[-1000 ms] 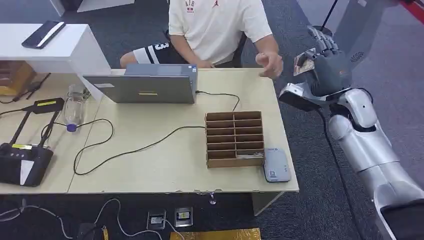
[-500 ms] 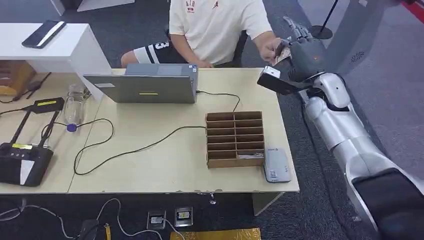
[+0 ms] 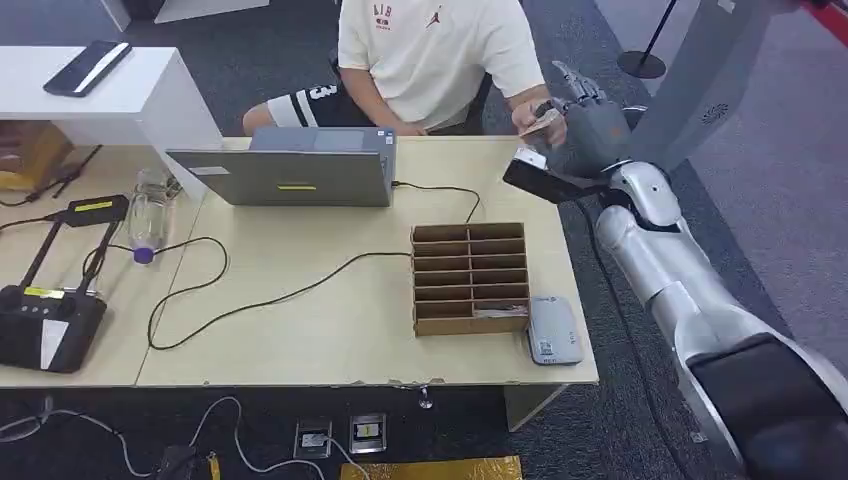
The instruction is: Pass the card to the sensor for recognition and then transmit it.
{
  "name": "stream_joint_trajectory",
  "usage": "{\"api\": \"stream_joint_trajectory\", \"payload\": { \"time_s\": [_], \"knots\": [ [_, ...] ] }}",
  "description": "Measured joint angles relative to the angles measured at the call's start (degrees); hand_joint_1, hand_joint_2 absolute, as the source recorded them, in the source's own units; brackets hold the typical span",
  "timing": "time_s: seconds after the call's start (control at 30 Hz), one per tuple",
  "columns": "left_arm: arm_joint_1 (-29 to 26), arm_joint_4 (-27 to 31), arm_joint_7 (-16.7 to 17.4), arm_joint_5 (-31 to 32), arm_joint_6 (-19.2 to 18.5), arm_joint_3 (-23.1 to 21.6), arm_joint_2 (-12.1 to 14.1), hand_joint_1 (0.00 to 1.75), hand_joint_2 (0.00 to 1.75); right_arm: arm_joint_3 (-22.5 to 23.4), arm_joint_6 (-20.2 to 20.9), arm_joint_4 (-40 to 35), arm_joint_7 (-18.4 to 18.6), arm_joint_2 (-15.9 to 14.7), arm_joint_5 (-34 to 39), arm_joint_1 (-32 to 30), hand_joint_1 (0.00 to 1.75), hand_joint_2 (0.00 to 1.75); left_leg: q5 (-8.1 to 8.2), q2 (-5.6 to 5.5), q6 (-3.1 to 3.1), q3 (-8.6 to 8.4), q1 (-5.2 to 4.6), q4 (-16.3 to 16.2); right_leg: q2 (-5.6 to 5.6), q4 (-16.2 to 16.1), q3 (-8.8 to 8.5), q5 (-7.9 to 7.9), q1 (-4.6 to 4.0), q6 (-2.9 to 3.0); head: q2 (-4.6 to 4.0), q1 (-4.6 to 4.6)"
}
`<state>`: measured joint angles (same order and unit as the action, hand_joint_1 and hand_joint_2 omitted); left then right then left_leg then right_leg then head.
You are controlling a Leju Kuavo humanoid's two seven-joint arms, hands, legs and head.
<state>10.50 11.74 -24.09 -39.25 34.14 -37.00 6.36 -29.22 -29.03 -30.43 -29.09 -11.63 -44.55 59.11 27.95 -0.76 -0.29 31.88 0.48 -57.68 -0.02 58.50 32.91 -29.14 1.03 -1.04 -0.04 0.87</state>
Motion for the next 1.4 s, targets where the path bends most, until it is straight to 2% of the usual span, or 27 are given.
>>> {"api": "stream_joint_trajectory", "payload": {
  "time_s": [0.2,0.3,0.43,0.53,0.67,0.77,0.93,1.07,1.17,1.4],
  "knots": [
    [-0.51,0.0,-0.63,-0.57,0.13,0.0,-0.09,0.0,0.0,0.39,1.07,0.72,-1.62,0.22,5.52,0.17,0.0,1.75,0.0,0.0,0.0,0.0,0.0,0.0,0.01,0.0,-0.01,0.0,0.0,0.0,0.0,0.02],
    [-0.8,0.0,-0.68,-1.23,0.2,0.0,-0.11,0.0,0.0,2.04,6.85,0.66,-2.98,0.79,15.58,0.6,0.0,1.75,0.0,0.0,0.0,0.0,-0.01,0.0,0.01,0.0,-0.02,0.0,0.01,0.0,0.0,0.02],
    [-1.1,-0.02,-0.9,-1.82,0.22,0.0,-0.11,0.0,0.0,4.48,12.05,-0.59,-2.3,1.82,24.66,1.28,0.0,1.75,0.0,0.0,0.0,-0.02,0.0,-0.01,0.01,0.0,-0.01,0.0,0.0,0.0,0.0,0.02],
    [-1.24,-0.02,-0.9,-2.12,0.2,0.0,-0.11,0.0,0.0,5.68,15.93,-3.95,0.93,2.08,31.4,0.74,0.0,1.75,0.0,0.0,0.0,-0.06,0.0,-0.01,0.0,0.0,0.0,0.0,-0.01,0.0,0.0,-0.02],
    [-1.5,-0.02,-0.9,-2.12,0.17,-0.04,-0.07,0.0,0.0,6.91,19.3,-14.94,9.17,0.55,39.12,-4.74,0.0,1.75,0.0,-0.01,0.0,-0.08,0.02,-0.01,-0.03,-0.02,-0.05,0.0,-0.03,0.0,0.0,0.04],
    [-1.63,-0.04,-0.9,-2.6,0.17,-0.09,0.09,0.0,0.0,7.69,19.3,-23.9,12.69,-1.09,40.3,-10.64,0.0,1.75,0.03,0.0,-0.02,-0.09,0.01,-0.01,0.02,-0.07,-0.06,-0.01,-0.03,0.0,0.0,0.04],
    [-1.68,-0.04,-1.14,-3.0,0.17,-0.13,0.28,0.0,0.0,8.81,20.02,-36.78,15.6,-3.28,39.76,-19.82,0.0,1.75,0.06,0.03,-0.03,-0.09,0.01,-0.01,0.03,-0.09,-0.03,0.0,-0.02,0.0,0.0,0.0],
    [-1.79,-0.07,-1.4,-3.17,0.33,-0.15,0.37,0.0,0.0,9.35,18.8,-44.99,18.4,-5.11,35.59,-25.62,0.0,1.75,0.06,0.02,-0.03,-0.09,0.02,0.0,0.02,-0.09,-0.05,0.0,-0.02,0.0,0.0,0.0],
    [-1.81,-0.09,-1.64,-3.17,0.35,-0.28,0.37,0.0,0.0,9.35,17.7,-50.13,19.52,-6.12,32.48,-29.36,0.0,1.75,0.06,0.08,-0.03,-0.09,0.02,0.01,0.03,-0.09,-0.04,0.0,-0.02,0.0,0.0,0.0],
    [-1.8,-0.09,-1.64,-3.17,0.33,-0.46,0.37,0.0,0.0,9.35,16.92,-57.53,20.67,-7.41,30.38,-33.83,0.0,1.75,0.07,0.13,-0.03,-0.1,0.02,0.01,0.1,-0.09,-0.03,0.0,-0.02,0.0,0.0,0.02]
  ]
}}
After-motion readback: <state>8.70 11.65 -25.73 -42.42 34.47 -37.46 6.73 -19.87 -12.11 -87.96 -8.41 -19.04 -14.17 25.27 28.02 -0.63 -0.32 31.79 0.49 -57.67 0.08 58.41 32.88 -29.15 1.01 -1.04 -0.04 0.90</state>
